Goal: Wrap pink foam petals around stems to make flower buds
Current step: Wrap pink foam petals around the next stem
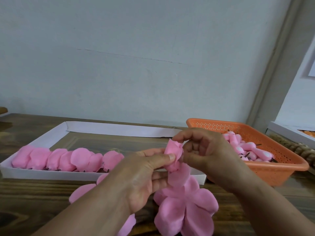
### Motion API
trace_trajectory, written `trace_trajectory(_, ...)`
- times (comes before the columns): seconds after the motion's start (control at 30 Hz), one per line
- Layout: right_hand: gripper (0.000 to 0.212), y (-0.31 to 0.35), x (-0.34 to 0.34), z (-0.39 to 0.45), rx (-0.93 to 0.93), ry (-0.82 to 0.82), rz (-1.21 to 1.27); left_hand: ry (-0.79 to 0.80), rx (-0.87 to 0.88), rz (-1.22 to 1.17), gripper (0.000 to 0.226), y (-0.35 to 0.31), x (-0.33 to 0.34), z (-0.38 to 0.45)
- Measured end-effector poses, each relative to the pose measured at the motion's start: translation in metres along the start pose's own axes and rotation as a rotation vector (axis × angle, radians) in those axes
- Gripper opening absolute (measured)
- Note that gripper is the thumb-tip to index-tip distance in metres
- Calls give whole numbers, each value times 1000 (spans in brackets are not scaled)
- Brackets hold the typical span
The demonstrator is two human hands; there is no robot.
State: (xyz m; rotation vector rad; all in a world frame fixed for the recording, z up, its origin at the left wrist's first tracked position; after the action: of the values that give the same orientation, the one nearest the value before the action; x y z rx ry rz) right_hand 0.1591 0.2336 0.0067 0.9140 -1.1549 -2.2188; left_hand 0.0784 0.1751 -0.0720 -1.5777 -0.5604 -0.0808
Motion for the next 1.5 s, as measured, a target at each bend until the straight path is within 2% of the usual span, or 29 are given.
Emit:
trace_trajectory(0.1, 36, -1, -3, 1, 1, -15, 37, 27, -9, 14, 34, 1, 3, -1)
trace_trajectory(0.27, 26, 1, -4, 1, -19, -6, 58, 55, -19, 28, 32, 3, 8, -3)
trace_trajectory(0.37, 35, 1, -4, 0, -26, 20, -19, 55, -30, 44, 35, 5, 8, -2)
trace_trajectory(0.5, 39, 5, 0, -2, -49, 78, -116, 57, -50, 27, 27, 5, 8, -3)
trace_trajectory(0.67, 54, 15, 4, -4, -151, 173, -203, 86, -108, -25, 23, 7, 7, -3)
trace_trajectory(0.93, 25, 14, 6, -4, -147, 208, -114, 119, -154, -63, 20, 9, 10, -3)
trace_trajectory(1.1, 9, 9, -2, -1, -125, 122, -86, 168, -188, -93, 26, 11, 15, -4)
trace_trajectory(1.3, 11, 7, -6, 0, -86, 71, -51, 192, -206, -109, 33, 10, 17, -6)
trace_trajectory(1.5, 18, 9, -5, 0, -81, 64, 202, 234, -257, -227, 32, 11, 20, -6)
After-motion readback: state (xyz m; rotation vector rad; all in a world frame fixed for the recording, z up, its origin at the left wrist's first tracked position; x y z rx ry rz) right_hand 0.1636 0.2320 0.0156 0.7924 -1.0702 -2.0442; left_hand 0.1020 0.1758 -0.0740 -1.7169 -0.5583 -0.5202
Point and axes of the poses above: each hand's wrist, its own z-axis towards the middle knuckle, its own x-axis out of the palm, y = z × x, the point moved 10 cm from there along z, towards the middle knuckle, and after that the axes turned 3 degrees about z, right-handed, at the moved point
